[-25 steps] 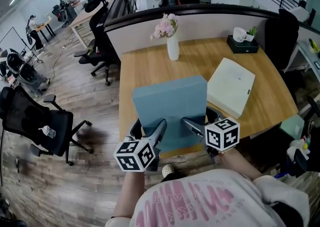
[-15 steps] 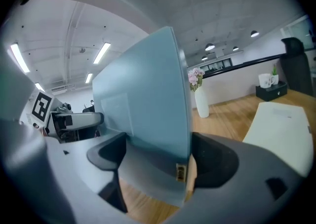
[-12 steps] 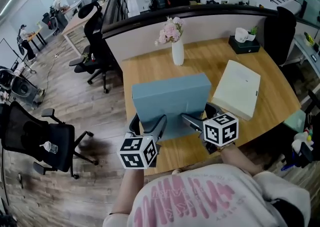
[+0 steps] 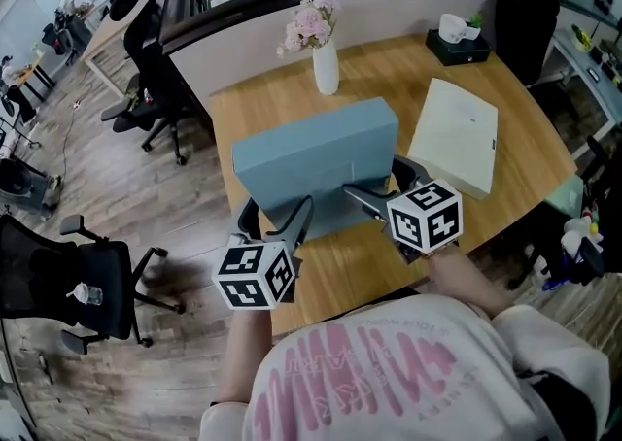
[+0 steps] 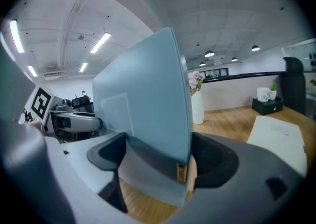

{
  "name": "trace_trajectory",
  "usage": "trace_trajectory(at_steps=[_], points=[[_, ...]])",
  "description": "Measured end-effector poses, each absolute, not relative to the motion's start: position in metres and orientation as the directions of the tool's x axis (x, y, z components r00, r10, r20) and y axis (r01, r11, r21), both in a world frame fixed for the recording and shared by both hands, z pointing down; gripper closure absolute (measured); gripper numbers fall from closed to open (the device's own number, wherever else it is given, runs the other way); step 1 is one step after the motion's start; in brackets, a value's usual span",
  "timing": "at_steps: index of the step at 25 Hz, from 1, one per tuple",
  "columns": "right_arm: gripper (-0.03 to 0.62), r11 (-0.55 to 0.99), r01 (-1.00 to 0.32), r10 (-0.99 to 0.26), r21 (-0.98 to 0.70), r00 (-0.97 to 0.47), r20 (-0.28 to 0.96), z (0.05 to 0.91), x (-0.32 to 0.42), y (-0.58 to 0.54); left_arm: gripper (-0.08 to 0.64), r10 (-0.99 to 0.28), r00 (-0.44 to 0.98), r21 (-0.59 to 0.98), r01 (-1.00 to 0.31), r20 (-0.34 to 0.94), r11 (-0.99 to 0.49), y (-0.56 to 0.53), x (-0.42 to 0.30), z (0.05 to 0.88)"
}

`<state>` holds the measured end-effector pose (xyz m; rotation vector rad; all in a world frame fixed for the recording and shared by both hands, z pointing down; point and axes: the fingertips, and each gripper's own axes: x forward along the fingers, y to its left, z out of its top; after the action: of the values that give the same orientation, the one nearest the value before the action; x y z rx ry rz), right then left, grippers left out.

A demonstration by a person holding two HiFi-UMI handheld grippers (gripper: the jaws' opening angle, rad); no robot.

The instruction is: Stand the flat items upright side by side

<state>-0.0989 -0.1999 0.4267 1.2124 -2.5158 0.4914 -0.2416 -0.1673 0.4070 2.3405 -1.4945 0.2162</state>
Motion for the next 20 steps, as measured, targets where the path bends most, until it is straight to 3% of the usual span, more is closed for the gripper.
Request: trace_trajectory(at_steps=[9, 20], points=[[0.172, 0.597, -0.787, -0.691, -0.154, -0.602, 0.4, 0.423, -0.099, -0.249, 0.199, -0.843, 0.455, 0.202, -0.889, 0.287, -0.411, -0.215, -0.247, 0.401], [0.172, 0.607, -0.79, -0.689, -0.088, -0.578, 0.438, 0.433, -0.089, -0.295, 0.175, -0.841, 0.45, 0.156, -0.893, 0.301, -0.422, -0.258, -0.232, 0.41]])
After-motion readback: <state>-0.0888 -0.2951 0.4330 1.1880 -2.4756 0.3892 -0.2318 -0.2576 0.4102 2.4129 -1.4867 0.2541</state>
